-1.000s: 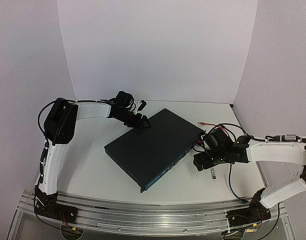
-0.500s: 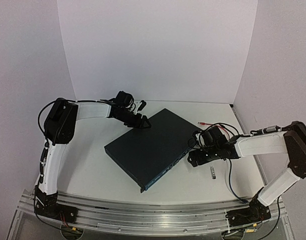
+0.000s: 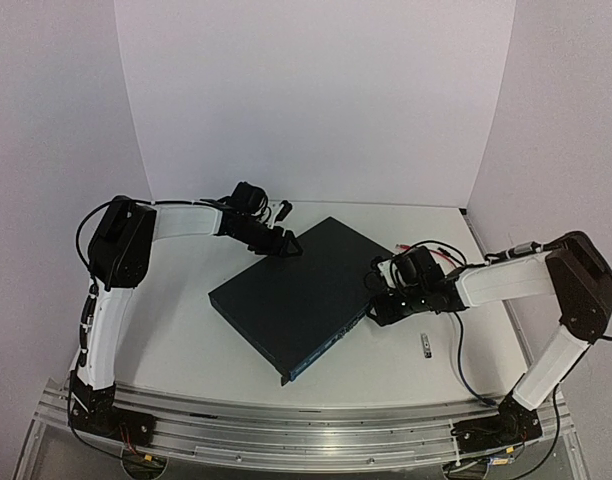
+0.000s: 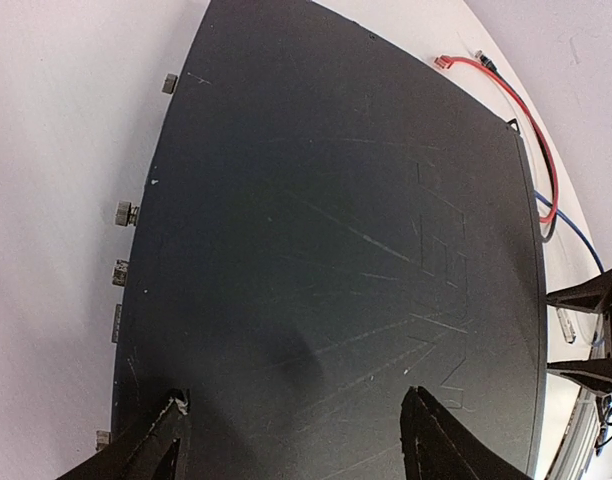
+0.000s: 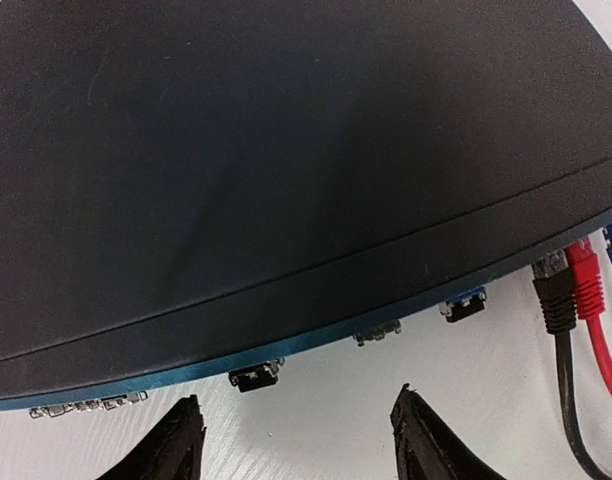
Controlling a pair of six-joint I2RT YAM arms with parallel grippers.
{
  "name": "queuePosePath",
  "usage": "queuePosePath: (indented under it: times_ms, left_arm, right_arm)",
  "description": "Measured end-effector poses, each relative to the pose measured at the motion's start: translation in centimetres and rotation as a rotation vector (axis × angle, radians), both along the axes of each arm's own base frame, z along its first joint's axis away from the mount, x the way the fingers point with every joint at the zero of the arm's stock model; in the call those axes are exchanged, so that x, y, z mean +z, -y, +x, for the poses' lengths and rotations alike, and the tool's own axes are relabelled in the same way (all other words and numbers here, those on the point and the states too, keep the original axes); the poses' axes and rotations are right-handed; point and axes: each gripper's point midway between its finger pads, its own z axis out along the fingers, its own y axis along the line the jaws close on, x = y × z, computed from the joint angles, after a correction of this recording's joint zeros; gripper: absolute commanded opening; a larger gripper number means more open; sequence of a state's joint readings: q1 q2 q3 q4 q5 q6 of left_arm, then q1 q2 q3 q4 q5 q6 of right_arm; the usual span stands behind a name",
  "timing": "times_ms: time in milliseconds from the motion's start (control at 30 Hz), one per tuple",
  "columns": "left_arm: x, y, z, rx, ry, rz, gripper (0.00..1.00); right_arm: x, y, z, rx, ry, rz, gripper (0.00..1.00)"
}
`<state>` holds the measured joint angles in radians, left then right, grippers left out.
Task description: Pull the plug from the switch port
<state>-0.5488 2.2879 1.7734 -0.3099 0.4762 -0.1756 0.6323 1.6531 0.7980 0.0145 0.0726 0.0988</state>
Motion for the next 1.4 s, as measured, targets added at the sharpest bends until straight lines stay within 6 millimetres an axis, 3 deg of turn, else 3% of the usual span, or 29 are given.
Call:
queuePosePath:
  times_ms: [300,1033,1400]
  left_arm:
    - [0.1,0.0,0.1,0.008,-0.005,0.001,0.72]
    - [0.0,0.0,0.1,0.009,-0.007,0.004,0.72]
    - [0.0,0.0,0.1,0.010,-0.008,0.005,0.72]
  right_arm:
    - [-0.8,-1.2,0.0,0.075,-0.020,0.008,0.32]
    - [-0.8,-1.9,0.2,0.177,0.025,-0.019,0.23]
    - [-0.7,-1.9,0.2,0.199,0.036,-0.028,0.23]
